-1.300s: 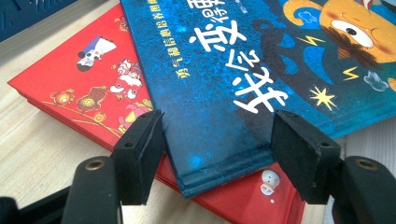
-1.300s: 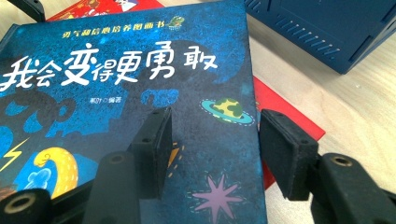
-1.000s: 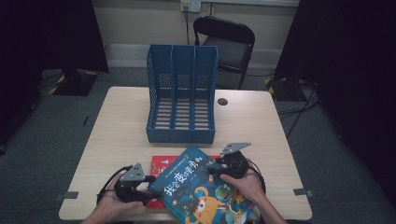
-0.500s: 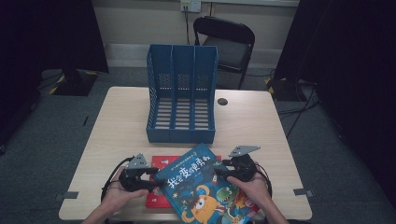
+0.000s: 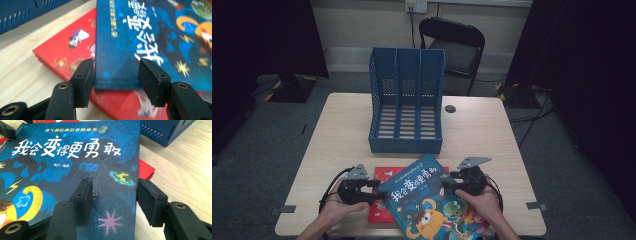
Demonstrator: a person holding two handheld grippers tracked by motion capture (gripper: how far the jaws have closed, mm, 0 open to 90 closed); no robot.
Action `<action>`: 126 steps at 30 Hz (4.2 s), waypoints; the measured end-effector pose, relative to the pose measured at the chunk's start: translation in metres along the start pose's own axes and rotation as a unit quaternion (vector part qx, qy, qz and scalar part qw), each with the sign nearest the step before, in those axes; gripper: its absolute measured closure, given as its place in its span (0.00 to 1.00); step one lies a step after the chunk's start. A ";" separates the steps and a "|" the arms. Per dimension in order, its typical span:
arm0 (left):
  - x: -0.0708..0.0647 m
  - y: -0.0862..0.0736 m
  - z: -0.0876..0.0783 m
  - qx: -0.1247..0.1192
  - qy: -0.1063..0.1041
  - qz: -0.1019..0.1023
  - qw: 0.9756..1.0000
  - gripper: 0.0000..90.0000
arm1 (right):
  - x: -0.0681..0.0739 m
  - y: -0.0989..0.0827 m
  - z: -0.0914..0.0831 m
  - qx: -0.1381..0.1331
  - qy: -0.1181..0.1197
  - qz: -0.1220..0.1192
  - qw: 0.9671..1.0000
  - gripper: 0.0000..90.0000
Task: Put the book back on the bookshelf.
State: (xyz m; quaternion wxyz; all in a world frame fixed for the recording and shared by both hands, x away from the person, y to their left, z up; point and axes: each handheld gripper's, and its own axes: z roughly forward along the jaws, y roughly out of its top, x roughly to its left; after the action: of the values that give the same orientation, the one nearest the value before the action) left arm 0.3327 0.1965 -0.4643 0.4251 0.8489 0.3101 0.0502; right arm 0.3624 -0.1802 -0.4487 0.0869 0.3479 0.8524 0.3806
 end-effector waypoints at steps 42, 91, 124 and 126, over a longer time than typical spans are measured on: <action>-0.008 0.014 0.015 0.007 -0.021 -0.020 1.000 0.40 | 0.004 -0.020 -0.016 -0.017 -0.019 -0.003 1.000 0.40; -0.009 0.021 0.039 -0.037 0.029 0.001 0.999 0.28 | -0.013 -0.008 0.015 -0.025 -0.010 0.079 0.996 0.10; 0.002 0.020 0.039 -0.058 0.002 -0.034 0.998 0.26 | -0.010 0.023 0.002 -0.054 0.038 0.047 0.997 0.23; 0.002 0.020 0.039 -0.057 0.005 -0.034 0.998 0.25 | -0.012 0.027 0.006 -0.050 0.042 0.047 0.997 0.23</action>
State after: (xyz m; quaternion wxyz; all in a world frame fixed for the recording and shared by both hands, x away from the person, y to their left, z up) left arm 0.3581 0.1621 -0.4738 0.4723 0.8122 0.3376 0.0577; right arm 0.3877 -0.1717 -0.4353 0.0500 0.3667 0.8178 0.4407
